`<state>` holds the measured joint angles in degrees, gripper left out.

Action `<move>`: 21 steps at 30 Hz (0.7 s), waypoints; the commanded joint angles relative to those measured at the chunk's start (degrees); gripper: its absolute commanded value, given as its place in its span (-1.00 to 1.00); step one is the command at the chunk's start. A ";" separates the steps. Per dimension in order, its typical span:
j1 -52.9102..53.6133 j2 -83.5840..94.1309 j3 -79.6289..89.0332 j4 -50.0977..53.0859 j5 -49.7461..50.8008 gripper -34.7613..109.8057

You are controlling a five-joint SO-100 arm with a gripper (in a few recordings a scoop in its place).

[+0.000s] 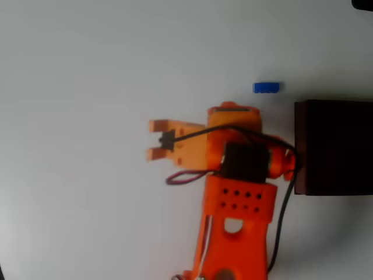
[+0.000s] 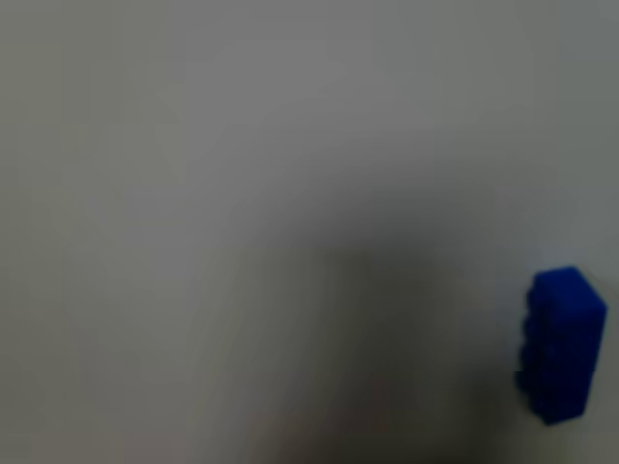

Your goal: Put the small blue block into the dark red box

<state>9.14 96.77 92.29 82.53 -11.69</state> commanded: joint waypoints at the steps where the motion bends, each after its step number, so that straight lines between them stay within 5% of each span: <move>1: 2.29 -3.69 -6.86 0.09 -2.37 -0.25; 21: 8.79 -26.89 -29.71 2.64 -6.94 -0.21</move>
<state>16.44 69.70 66.62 83.67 -16.61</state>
